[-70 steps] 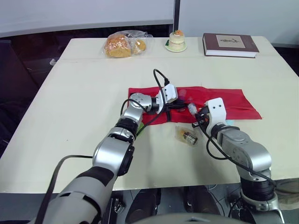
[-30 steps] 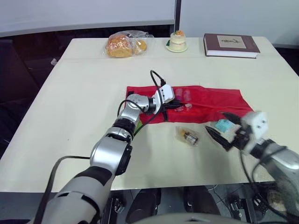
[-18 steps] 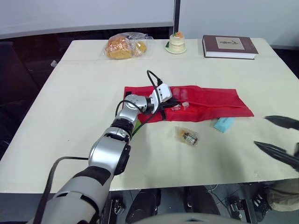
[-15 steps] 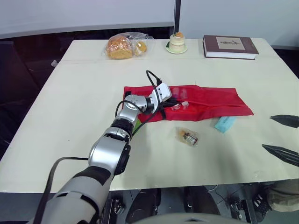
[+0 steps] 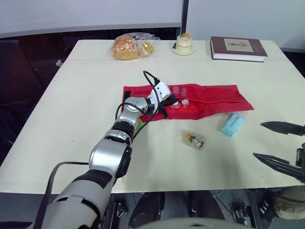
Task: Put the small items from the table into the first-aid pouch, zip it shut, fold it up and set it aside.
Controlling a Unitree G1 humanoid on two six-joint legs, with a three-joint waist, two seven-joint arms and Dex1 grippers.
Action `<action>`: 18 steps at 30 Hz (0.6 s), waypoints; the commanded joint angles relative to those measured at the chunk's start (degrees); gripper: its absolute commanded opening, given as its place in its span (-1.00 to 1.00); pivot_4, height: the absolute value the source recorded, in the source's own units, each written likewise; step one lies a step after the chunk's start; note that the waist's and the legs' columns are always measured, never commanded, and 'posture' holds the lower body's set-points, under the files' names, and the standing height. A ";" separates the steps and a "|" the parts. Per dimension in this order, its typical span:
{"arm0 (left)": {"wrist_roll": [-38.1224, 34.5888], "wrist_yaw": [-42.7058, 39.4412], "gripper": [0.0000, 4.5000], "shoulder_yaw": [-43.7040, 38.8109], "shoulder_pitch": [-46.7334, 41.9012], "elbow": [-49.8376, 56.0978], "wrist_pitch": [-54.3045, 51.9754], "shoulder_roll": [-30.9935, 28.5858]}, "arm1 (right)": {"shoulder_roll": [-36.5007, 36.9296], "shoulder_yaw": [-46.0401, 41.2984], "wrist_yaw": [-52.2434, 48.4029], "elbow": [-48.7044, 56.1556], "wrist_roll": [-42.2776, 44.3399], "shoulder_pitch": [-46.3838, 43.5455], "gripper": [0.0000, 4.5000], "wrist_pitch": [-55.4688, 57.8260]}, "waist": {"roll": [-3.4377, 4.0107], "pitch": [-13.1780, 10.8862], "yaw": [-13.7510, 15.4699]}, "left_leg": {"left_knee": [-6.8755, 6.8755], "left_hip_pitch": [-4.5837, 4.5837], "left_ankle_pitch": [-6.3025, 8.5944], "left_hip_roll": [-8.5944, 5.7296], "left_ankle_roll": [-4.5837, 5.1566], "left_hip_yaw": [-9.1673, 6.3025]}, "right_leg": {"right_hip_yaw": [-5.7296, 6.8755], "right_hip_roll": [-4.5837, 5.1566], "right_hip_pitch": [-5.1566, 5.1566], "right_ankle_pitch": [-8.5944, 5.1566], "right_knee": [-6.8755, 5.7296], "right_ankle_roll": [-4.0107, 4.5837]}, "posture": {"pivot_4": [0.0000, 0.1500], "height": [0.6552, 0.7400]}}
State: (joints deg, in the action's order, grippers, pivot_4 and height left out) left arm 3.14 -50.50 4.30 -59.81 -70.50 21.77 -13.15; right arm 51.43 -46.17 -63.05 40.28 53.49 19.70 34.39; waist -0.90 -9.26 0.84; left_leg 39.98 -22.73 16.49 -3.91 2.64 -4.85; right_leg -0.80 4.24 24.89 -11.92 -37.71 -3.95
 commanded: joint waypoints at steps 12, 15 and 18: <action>-0.01 2.10 -1.00 -1.89 -1.35 0.14 0.10 -2.01 | -0.80 12.75 6.85 1.09 -8.15 -4.44 0.99 -4.16 | -0.01 -0.01 -0.02 | 0.01 -0.01 -0.03 0.00 -0.05 0.00 | 0.01 0.00 0.01 0.00 0.00 0.00 | 1.00 0.74; 0.18 2.70 -1.00 -1.95 -1.45 0.17 0.14 -1.86 | -2.46 21.23 10.79 1.72 -12.65 -7.23 0.99 -5.12 | -0.05 -0.01 -0.04 | 0.01 0.00 -0.04 0.00 -0.08 -0.01 | 0.02 -0.02 0.01 0.00 0.00 0.00 | 1.00 0.74; 0.33 3.57 -1.00 -1.96 -1.55 0.21 -0.03 -1.74 | -4.53 26.50 13.37 0.90 -16.43 -8.97 0.99 -6.29 | -0.05 -0.01 -0.01 | 0.01 -0.03 -0.07 -0.01 -0.12 -0.01 | 0.02 -0.01 0.04 0.00 -0.01 0.00 | 1.00 0.74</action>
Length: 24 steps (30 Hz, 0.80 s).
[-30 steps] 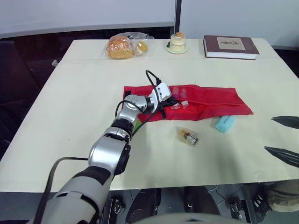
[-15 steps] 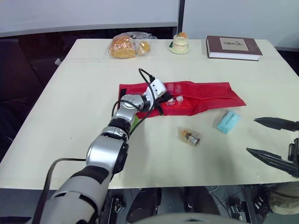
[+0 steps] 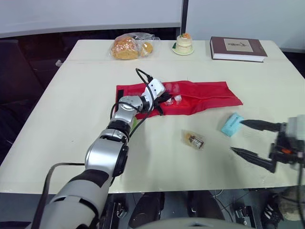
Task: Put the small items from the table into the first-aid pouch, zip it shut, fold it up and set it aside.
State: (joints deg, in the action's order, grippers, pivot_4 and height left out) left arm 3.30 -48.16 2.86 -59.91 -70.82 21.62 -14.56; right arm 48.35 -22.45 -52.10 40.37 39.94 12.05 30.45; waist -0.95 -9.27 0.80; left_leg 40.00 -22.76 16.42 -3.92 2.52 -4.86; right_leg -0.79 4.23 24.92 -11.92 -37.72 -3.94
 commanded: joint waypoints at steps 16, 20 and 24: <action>1.49 2.52 -1.00 0.18 -0.84 0.87 0.33 0.68 | -10.89 27.09 9.40 -10.29 -21.92 -8.82 0.99 -7.38 | 0.01 0.01 0.06 | 0.05 -0.01 -0.01 -0.07 -0.02 -0.03 | 0.02 -0.01 0.00 0.00 -0.02 0.00 | 1.00 0.74; 1.62 2.41 -1.00 0.26 -0.83 0.97 0.40 0.83 | -12.06 29.31 10.26 -11.61 -24.12 -9.33 0.99 -7.58 | 0.01 0.01 0.01 | 0.06 -0.01 -0.01 -0.08 -0.02 -0.04 | 0.01 -0.01 0.00 0.00 -0.02 0.00 | 1.00 0.74; 1.73 2.26 -1.00 0.11 -0.97 1.00 0.39 0.84 | -13.26 30.57 11.01 -12.48 -25.37 -9.22 0.88 -8.12 | 0.01 0.01 0.01 | 0.06 -0.01 -0.01 -0.08 -0.02 -0.05 | 0.02 -0.02 0.00 0.00 -0.02 0.00 | 1.00 0.74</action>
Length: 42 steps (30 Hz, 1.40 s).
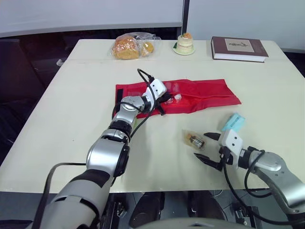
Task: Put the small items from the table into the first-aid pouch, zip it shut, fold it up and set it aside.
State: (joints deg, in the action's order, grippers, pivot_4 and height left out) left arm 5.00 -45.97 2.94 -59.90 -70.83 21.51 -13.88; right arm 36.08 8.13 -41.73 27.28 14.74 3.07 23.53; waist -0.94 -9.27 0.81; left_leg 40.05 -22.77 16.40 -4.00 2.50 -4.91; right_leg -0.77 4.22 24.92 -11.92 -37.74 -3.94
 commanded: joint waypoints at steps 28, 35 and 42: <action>-0.08 -0.90 -1.00 -0.37 -1.01 1.49 0.22 1.41 | -21.98 -2.29 23.04 -11.27 -4.13 -25.48 -0.86 14.22 | 0.02 0.01 -0.16 | -0.04 -0.17 -0.02 -0.07 -0.03 0.06 | -0.16 0.03 0.33 0.01 -0.14 0.02 | 1.00 0.74; -0.09 -1.12 -1.00 -0.39 -0.87 1.58 0.15 1.04 | -13.14 3.14 14.06 -0.64 -1.84 -18.50 -0.86 20.24 | 0.04 0.02 -0.36 | -0.04 -0.18 -0.01 -0.07 -0.03 0.05 | -0.14 0.01 0.32 0.01 -0.13 0.02 | 1.00 0.74; -0.01 -1.46 -1.00 -0.25 -0.49 1.71 0.27 1.03 | -10.32 4.25 11.99 1.78 -1.12 -18.07 0.19 21.65 | 0.04 0.02 -1.22 | -0.04 -0.18 -0.01 -0.04 -0.02 0.04 | -0.13 -0.01 0.32 0.01 -0.15 0.01 | 1.00 0.74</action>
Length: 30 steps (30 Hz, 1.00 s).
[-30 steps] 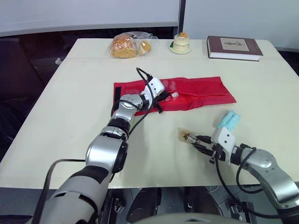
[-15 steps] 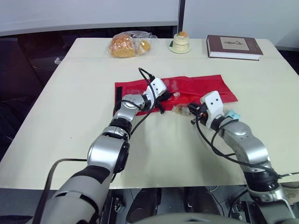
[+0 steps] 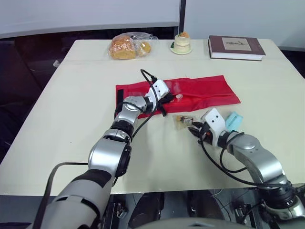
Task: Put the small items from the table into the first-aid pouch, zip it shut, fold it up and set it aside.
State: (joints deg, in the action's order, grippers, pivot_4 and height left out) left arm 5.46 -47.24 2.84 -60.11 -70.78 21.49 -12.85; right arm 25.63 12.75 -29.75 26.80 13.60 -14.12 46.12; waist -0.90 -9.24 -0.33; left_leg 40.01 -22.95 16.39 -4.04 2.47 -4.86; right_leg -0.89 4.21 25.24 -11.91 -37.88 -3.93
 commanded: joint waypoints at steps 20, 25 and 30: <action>-0.21 -0.28 -1.00 0.16 -0.25 1.73 0.08 0.36 | 4.11 4.56 -16.10 -24.54 -5.82 -17.04 0.99 -16.23 | -0.01 -0.01 -0.32 | -0.03 -0.01 0.00 0.00 -0.01 0.01 | 0.00 0.02 0.01 0.00 0.05 0.00 | 1.00 0.74; -0.36 -0.04 -1.00 -0.02 0.00 1.84 0.03 0.31 | 3.67 4.67 -18.22 -25.11 -5.42 -17.71 0.46 -15.40 | -0.01 -0.01 -0.32 | -0.03 -0.03 0.00 -0.01 -0.01 0.02 | -0.01 0.05 0.03 0.00 0.05 0.00 | 1.00 0.74; -0.39 0.02 -1.00 -0.04 0.26 1.88 0.08 0.28 | 4.38 5.16 -19.07 -23.95 -6.59 -17.03 -0.59 -15.56 | -0.01 -0.01 -0.32 | -0.03 -0.04 0.00 0.00 -0.01 0.02 | -0.02 0.05 0.06 0.00 0.04 0.00 | 1.00 0.74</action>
State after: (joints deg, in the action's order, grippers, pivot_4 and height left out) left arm 5.48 -47.39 2.90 -59.80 -70.76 21.37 -12.62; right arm 29.49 18.63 -48.37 0.24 7.05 -30.89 31.03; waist -0.91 -9.25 -0.65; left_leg 39.98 -22.99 16.39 -4.05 2.46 -4.84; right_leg -0.91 4.26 25.31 -11.91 -37.84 -3.93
